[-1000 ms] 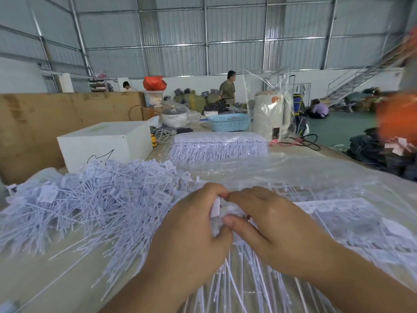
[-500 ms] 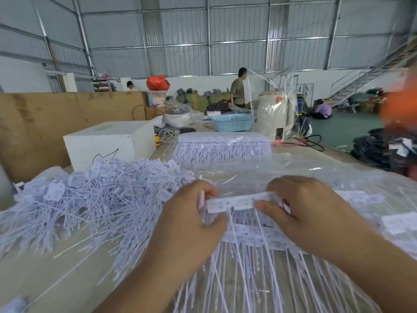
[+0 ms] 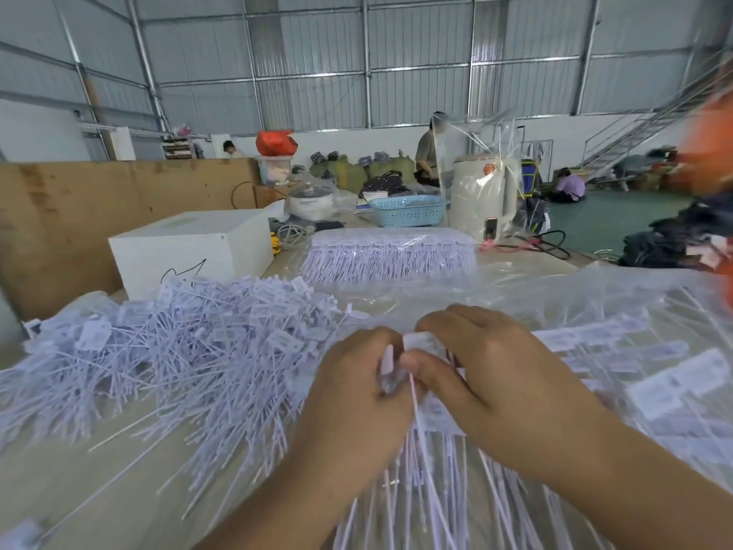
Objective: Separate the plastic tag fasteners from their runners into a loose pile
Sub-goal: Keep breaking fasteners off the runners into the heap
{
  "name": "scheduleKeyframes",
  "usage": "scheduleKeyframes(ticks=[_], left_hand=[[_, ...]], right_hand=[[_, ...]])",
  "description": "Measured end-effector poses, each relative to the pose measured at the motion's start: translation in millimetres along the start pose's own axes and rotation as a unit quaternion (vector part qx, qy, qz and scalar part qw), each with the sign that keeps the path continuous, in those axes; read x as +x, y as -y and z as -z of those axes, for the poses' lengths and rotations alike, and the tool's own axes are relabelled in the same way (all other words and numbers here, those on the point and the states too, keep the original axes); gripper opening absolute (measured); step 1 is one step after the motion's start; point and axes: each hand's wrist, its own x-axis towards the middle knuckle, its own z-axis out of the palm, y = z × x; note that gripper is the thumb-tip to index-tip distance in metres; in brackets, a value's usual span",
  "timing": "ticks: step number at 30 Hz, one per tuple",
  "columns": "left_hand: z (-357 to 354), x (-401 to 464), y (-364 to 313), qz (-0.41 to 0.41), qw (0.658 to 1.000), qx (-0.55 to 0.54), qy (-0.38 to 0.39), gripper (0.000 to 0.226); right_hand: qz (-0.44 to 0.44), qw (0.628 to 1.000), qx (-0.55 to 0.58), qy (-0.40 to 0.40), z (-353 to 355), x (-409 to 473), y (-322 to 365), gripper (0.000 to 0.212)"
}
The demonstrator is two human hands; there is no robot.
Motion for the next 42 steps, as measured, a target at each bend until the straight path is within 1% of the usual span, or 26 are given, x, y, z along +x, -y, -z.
scheduleKeyframes(ticks=[1,2,5,7,9,11,14,16,17,19,20,21,24,27,29,32,36,39,40,42], left_hand=[[2,1,3,-0.003,1.0,0.006,-0.012,0.008],[5,2,5,-0.01,1.0,0.019,-0.018,0.01],[8,4,5,-0.016,0.998,0.063,-0.019,0.017],[9,6,7,0.032,0.999,0.041,-0.016,0.026],[15,9,15,0.086,0.996,0.006,-0.033,0.024],[24,13,24,0.11,0.992,0.015,-0.061,0.019],[33,17,28,0.128,0.987,0.016,-0.092,0.016],[38,19,25,0.133,0.983,0.0,-0.123,0.011],[42,20,22,0.137,0.98,-0.011,-0.142,0.009],[51,21,19,0.145,0.973,-0.029,-0.176,0.014],[55,21,19,0.147,0.97,-0.034,-0.191,0.016],[58,21,18,0.147,0.967,-0.035,-0.204,0.017],[69,21,19,0.145,0.958,-0.028,-0.244,0.019],[80,23,22,0.158,0.948,-0.013,-0.277,0.018],[82,23,23,0.166,0.943,-0.008,-0.287,0.018],[78,21,23,0.158,0.948,-0.004,-0.277,0.019],[64,14,21,0.12,0.972,0.042,-0.196,0.019],[56,10,14,0.032,0.983,0.123,-0.132,0.012],[54,9,13,0.014,0.982,0.146,-0.116,0.011],[51,6,14,0.009,0.977,0.192,-0.088,0.015]], right_hand=[[-0.006,1.0,0.017,0.006,2,0,-1,0.04],[-0.013,0.999,0.026,0.018,3,-1,-2,0.047],[-0.024,0.999,-0.013,0.047,6,-2,-3,0.064],[-0.04,0.997,-0.036,0.047,10,-4,-6,0.069],[-0.056,0.995,-0.076,0.037,14,-5,-10,0.075],[-0.084,0.988,-0.12,0.045,17,-7,-14,0.078],[-0.113,0.98,-0.148,0.073,18,-8,-16,0.081],[-0.124,0.979,-0.146,0.068,19,-6,-17,0.077],[-0.126,0.98,-0.141,0.055,19,-6,-17,0.069],[-0.127,0.983,-0.131,0.035,22,-6,-17,0.049],[-0.129,0.982,-0.131,0.035,23,-5,-16,0.043],[-0.133,0.981,-0.136,0.041,23,-5,-15,0.041],[-0.148,0.973,-0.163,0.068,22,-3,-13,0.052],[-0.17,0.966,-0.178,0.085,25,-2,-14,0.072],[-0.173,0.963,-0.182,0.094,24,-3,-17,0.08],[-0.187,0.963,-0.17,0.091,22,-4,-19,0.083],[-0.172,0.968,-0.179,0.045,22,-3,-19,0.078],[-0.121,0.979,-0.158,-0.041,18,-6,-18,0.06],[-0.1,0.983,-0.137,-0.075,16,-7,-19,0.053],[-0.071,0.985,-0.06,-0.144,15,-6,-20,0.039]])
